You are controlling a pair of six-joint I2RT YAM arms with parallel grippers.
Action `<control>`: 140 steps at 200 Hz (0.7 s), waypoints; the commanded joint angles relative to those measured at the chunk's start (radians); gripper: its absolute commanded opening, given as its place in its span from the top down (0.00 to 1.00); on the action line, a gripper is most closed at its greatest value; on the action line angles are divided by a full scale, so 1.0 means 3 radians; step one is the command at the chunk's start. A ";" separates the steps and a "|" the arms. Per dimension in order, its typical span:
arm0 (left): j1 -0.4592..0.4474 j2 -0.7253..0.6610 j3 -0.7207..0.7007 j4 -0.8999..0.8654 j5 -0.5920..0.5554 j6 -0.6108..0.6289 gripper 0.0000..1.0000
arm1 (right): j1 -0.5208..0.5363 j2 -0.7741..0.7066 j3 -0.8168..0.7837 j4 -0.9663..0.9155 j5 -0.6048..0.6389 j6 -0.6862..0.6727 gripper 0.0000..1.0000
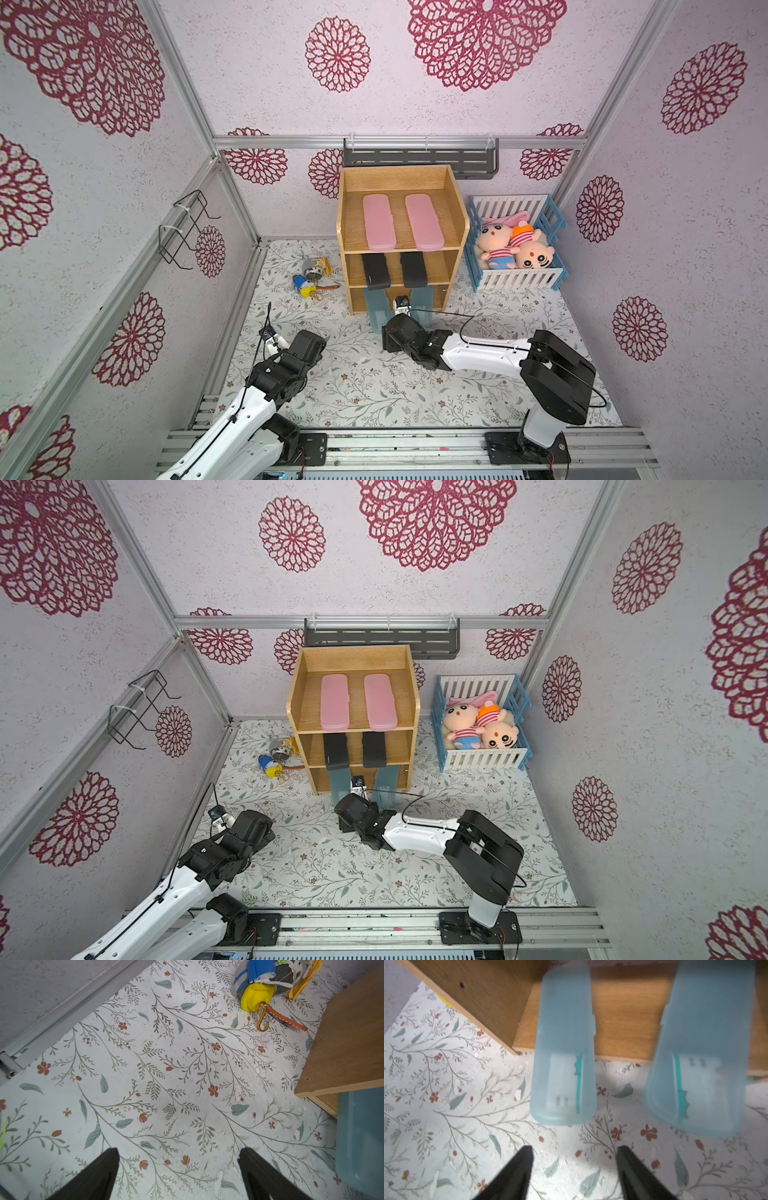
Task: Place the pencil cases on the shelf according to color
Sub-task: Place the pencil case on the shelf.
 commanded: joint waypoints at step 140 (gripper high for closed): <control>0.0043 -0.0229 0.0110 -0.0095 -0.0242 0.0189 0.03 | -0.0076 0.0955 0.0716 0.0604 -0.0182 -0.0249 0.63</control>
